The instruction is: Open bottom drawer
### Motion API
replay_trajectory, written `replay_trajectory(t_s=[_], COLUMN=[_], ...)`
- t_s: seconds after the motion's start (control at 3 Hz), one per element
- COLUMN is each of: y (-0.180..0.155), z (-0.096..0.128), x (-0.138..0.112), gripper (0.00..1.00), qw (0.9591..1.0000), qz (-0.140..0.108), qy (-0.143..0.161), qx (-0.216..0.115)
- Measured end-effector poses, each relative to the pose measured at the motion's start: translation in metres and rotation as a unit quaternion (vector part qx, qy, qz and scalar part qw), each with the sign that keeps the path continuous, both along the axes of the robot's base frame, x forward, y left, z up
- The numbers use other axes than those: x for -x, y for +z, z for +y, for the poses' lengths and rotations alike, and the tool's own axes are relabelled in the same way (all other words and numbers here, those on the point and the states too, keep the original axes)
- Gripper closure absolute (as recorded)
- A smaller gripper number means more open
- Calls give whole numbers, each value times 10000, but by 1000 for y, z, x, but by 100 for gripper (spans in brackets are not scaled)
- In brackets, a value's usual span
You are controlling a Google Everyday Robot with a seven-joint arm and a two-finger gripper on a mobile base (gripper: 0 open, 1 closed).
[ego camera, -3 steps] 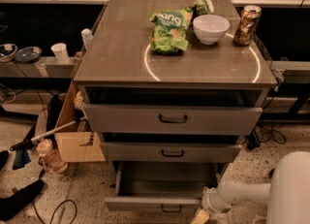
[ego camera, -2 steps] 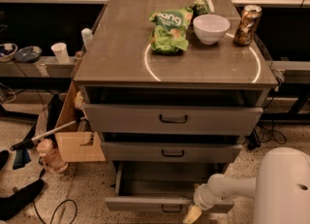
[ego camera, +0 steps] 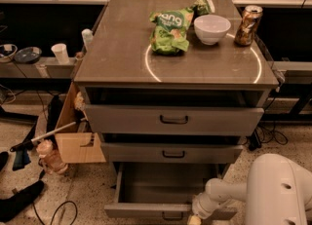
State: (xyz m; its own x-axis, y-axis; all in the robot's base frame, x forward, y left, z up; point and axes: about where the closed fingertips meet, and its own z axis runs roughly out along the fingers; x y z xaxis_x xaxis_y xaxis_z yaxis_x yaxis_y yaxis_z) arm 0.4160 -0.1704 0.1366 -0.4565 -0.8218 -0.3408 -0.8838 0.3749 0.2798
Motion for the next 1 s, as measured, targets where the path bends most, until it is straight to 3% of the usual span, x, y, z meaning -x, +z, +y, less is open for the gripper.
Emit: replay_trajectory(t_s=[0.33,0.67,1.0], y=[4,14,14], z=[-3,-24,-24], x=[4,29,28], gripper=[0,0,0], qw=[10000,9995,9995], qz=[14,55,55], qy=[-33,-295,-295], qx=[-3,-17,-17])
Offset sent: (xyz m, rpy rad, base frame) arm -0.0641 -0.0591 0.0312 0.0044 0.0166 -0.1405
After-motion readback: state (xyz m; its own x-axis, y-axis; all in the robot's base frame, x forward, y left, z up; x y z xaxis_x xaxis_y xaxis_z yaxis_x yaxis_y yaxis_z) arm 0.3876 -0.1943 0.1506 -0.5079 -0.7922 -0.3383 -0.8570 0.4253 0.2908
